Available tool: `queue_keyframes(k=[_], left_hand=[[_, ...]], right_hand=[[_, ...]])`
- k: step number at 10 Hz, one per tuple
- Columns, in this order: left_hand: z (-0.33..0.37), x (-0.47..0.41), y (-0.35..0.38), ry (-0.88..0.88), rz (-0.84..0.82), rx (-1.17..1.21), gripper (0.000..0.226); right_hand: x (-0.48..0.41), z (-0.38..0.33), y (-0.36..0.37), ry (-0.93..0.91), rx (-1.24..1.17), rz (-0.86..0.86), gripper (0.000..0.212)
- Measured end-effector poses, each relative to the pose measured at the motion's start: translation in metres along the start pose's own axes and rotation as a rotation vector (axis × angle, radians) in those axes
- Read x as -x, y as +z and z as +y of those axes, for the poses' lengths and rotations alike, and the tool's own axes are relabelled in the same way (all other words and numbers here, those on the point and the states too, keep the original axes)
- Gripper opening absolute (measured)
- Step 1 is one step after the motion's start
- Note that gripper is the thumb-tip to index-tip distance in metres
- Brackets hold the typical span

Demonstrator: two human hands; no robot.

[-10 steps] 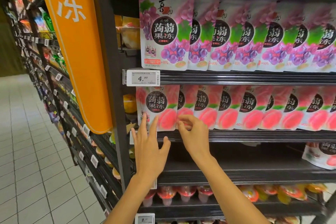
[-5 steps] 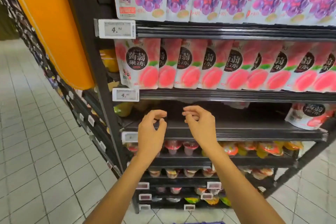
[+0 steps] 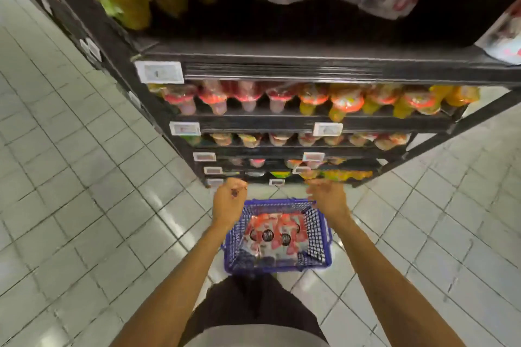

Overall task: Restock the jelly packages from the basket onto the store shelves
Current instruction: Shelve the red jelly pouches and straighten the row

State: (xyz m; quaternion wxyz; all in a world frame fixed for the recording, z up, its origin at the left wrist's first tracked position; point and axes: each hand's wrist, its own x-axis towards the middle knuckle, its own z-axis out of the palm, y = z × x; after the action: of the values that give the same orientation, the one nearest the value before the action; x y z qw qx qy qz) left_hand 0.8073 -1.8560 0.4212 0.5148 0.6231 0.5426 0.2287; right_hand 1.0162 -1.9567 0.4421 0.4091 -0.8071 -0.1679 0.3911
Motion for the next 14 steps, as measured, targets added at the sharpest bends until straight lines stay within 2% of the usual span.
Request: queue_keyframes(k=[1, 2, 3, 5, 6, 7, 8, 9, 10, 11, 12, 13, 14], left_hand=[[-0.053, 0.005, 0.013, -0.145, -0.066, -0.002, 0.009], [-0.115, 0.005, 0.028, -0.362, -0.137, 0.012, 0.011], [-0.178, 0.0, 0.046, -0.522, -0.186, -0.018, 0.01], [-0.29, -0.012, 0.1, -0.832, -0.047, 0.113, 0.019], [-0.336, -0.021, 0.142, -0.91, -0.061, 0.147, 0.018], [-0.402, -0.041, 0.194, -0.98, -0.168, 0.068, 0.03], [-0.468, -0.064, 0.242, -0.9, -0.315, -0.132, 0.032], [-0.509, -0.088, 0.276, -0.758, -0.336, -0.328, 0.028], [-0.55, -0.106, 0.308, -0.726, -0.313, -0.342, 0.04], [-0.585, -0.122, 0.339, -0.797, -0.246, -0.253, 0.068], [-0.602, -0.132, 0.361, -0.899, -0.195, -0.338, 0.102], [-0.604, -0.134, 0.368, -0.917, -0.092, -0.319, 0.111], [-0.593, -0.133, 0.356, -0.92, -0.034, -0.13, 0.084]], right_hand=[[-0.007, 0.059, 0.003, 0.204, -0.028, -0.002, 0.013], [-0.02, 0.122, 0.014, 0.398, -0.146, 0.039, 0.011], [-0.04, 0.184, 0.029, 0.541, -0.17, 0.054, 0.011], [-0.1, 0.292, 0.058, 0.659, -0.082, 0.012, 0.012], [-0.136, 0.348, 0.073, 0.671, 0.02, -0.055, 0.005], [-0.174, 0.404, 0.09, 0.662, 0.22, -0.141, 0.011], [-0.213, 0.459, 0.108, 0.636, 0.384, -0.197, 0.031], [-0.246, 0.512, 0.128, 0.584, 0.422, -0.182, 0.032], [-0.273, 0.561, 0.148, 0.541, 0.339, -0.126, 0.036], [-0.293, 0.599, 0.171, 0.574, 0.272, -0.143, 0.029], [-0.301, 0.616, 0.188, 0.606, 0.413, -0.105, 0.08], [-0.307, 0.62, 0.194, 0.592, 0.387, -0.196, 0.065], [-0.306, 0.605, 0.188, 0.598, 0.262, -0.311, 0.033]])
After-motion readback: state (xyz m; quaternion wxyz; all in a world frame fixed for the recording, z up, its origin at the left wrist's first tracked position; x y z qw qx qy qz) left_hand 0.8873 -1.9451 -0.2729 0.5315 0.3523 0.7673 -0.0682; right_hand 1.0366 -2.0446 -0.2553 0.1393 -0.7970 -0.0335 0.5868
